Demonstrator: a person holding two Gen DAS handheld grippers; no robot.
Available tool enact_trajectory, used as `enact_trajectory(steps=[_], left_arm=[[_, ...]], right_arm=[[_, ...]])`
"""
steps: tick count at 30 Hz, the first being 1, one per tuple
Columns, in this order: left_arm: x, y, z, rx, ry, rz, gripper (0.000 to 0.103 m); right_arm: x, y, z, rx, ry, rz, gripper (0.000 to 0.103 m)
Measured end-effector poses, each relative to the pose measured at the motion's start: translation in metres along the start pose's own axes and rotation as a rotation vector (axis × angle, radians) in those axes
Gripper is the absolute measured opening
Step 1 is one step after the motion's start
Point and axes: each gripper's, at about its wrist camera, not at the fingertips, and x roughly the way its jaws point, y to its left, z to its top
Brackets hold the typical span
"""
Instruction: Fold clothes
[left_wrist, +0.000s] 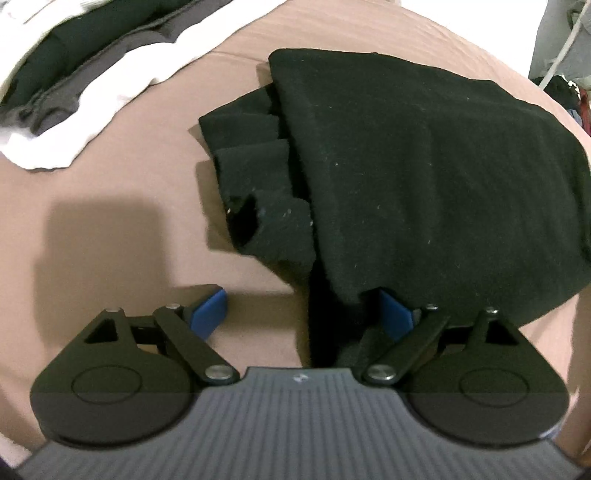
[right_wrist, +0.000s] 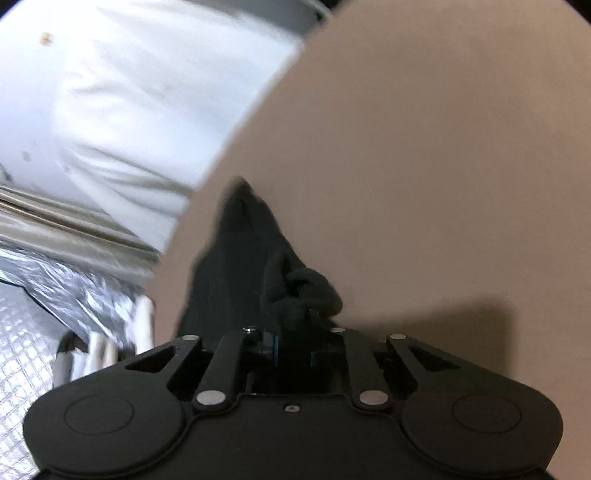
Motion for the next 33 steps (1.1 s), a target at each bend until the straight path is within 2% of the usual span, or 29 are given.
enact_trajectory(steps=[3,4,7,8,10,13,14,15,17,20,22,24,25,26,27,30,33], left_arm=[[0.000,0.004,0.002,-0.002,0.033,-0.034,0.093],[0.001,0.002,0.004,0.018,0.049,-0.041,0.094],[-0.001,-0.002,0.006,0.076,0.041,-0.018,0.093],[-0.006,-0.002,0.006,0.081,0.021,-0.026,0.090],[-0.022,-0.003,0.006,0.105,-0.051,-0.062,0.090],[-0.051,-0.008,0.005,0.146,-0.210,-0.117,0.090],[-0.059,-0.011,0.005,0.159,-0.262,-0.144,0.090],[-0.065,-0.014,0.005,0.167,-0.304,-0.182,0.090],[-0.068,-0.020,0.005,0.162,-0.338,-0.256,0.090],[-0.051,-0.032,0.005,0.126,-0.282,-0.388,0.090],[-0.030,-0.038,0.007,0.099,-0.196,-0.454,0.090],[-0.004,-0.043,0.009,0.059,-0.101,-0.472,0.090],[0.008,-0.047,0.009,0.051,-0.051,-0.457,0.090],[0.017,-0.051,0.009,0.058,-0.014,-0.430,0.088],[0.018,-0.054,0.008,0.070,-0.005,-0.413,0.088],[0.011,-0.056,0.009,0.087,-0.009,-0.401,0.088],[0.006,-0.046,0.011,0.037,-0.007,-0.419,0.087]], right_arm=[[-0.026,0.022,0.005,-0.168,-0.124,-0.094,0.010],[-0.026,0.023,0.006,-0.193,-0.131,-0.132,0.010],[-0.001,0.006,0.005,-0.144,-0.039,-0.233,0.010],[0.001,0.001,0.004,-0.107,-0.027,-0.230,0.011],[0.003,-0.008,0.003,-0.029,-0.003,-0.214,0.019],[-0.012,-0.016,0.007,0.098,-0.022,-0.154,0.042],[-0.019,-0.019,0.007,0.125,-0.033,-0.141,0.053],[-0.024,-0.021,0.004,0.142,-0.035,-0.133,0.056],[-0.025,-0.025,-0.004,0.182,-0.004,-0.109,0.056],[-0.007,-0.028,-0.015,0.269,0.079,-0.033,0.057],[0.012,-0.027,-0.022,0.246,0.100,-0.033,0.061],[0.028,-0.018,-0.022,0.176,0.092,-0.028,0.061],[0.035,-0.013,-0.021,0.130,0.081,-0.024,0.060],[0.039,-0.007,-0.020,0.082,0.070,-0.024,0.044],[0.038,-0.002,-0.020,0.030,0.056,-0.031,0.016],[0.037,0.015,-0.018,-0.125,0.016,-0.054,0.014],[0.030,0.051,-0.025,-0.350,-0.032,-0.123,0.014]])
